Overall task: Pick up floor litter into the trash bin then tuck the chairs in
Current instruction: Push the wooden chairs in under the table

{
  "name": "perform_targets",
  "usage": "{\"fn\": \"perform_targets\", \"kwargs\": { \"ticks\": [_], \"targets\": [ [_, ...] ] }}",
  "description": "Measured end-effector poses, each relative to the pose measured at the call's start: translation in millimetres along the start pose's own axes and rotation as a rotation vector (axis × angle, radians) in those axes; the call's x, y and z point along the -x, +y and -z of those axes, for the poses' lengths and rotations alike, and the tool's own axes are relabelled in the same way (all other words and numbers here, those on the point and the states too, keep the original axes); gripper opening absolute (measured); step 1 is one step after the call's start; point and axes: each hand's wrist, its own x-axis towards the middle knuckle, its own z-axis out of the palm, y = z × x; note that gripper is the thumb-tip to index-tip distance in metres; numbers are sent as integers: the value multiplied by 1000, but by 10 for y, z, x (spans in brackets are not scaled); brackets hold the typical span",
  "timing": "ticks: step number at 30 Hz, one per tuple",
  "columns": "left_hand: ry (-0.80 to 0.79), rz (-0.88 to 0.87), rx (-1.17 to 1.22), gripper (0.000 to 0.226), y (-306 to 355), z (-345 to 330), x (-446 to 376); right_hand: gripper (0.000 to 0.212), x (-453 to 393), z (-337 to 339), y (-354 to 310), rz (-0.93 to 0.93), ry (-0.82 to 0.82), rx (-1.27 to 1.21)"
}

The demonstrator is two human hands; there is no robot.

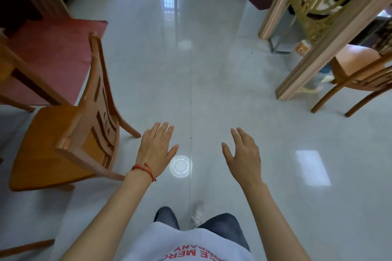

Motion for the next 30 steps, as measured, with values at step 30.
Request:
{"fn": "perform_targets", "kwargs": {
  "ticks": [30],
  "targets": [
    [57, 362, -51, 56, -814, 103, -2953, 51, -3812, -580, -367, 323, -298, -50]
  ]
}}
